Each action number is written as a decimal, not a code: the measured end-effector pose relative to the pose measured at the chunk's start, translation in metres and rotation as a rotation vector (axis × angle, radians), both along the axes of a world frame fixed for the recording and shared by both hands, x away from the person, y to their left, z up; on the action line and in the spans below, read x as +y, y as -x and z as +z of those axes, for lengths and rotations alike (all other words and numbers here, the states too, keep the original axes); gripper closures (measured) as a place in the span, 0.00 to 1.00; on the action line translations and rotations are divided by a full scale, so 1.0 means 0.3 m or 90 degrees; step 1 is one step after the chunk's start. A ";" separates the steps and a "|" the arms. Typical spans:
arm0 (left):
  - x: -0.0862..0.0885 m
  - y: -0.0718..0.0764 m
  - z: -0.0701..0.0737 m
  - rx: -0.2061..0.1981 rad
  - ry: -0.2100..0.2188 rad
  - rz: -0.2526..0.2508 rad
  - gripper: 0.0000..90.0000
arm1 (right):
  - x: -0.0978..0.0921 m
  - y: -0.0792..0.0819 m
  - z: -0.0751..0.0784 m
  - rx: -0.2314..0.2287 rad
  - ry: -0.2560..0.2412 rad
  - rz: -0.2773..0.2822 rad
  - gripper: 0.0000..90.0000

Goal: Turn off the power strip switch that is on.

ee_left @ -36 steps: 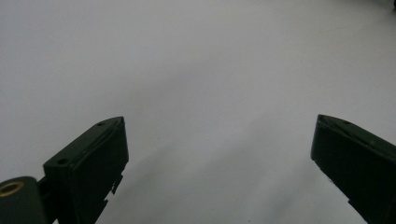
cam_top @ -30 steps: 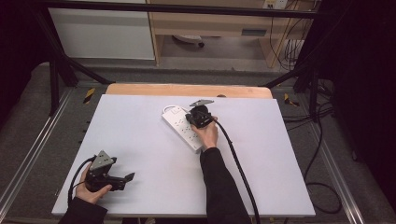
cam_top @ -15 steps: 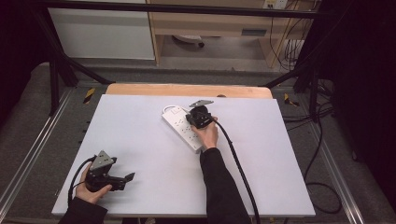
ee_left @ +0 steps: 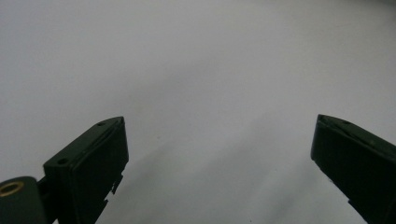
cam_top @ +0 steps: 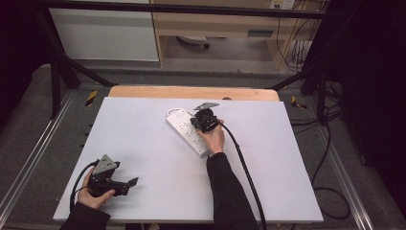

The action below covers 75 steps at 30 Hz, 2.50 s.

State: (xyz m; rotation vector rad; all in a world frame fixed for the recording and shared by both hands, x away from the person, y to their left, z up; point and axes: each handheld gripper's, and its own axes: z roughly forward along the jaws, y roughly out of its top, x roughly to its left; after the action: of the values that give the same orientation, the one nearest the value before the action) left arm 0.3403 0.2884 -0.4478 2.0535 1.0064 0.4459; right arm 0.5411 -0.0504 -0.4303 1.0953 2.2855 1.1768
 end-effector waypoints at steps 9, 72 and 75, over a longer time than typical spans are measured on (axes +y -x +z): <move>0.000 -0.001 -0.001 0.001 -0.002 0.000 0.04 | -0.022 0.040 0.052 0.008 0.007 0.005 0.97; -0.010 0.000 -0.002 0.006 -0.012 0.004 0.04 | -0.570 0.544 0.043 0.043 0.002 0.014 0.01; -0.012 0.000 -0.002 0.006 -0.012 0.004 0.04 | -0.606 0.562 0.024 0.049 -0.001 0.012 0.01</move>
State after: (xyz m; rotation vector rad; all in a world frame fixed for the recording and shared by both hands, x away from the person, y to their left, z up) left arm 0.3402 0.2849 -0.4484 2.0722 1.0176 0.4508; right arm 0.3725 -0.2322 -0.4232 1.1408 2.3574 1.1620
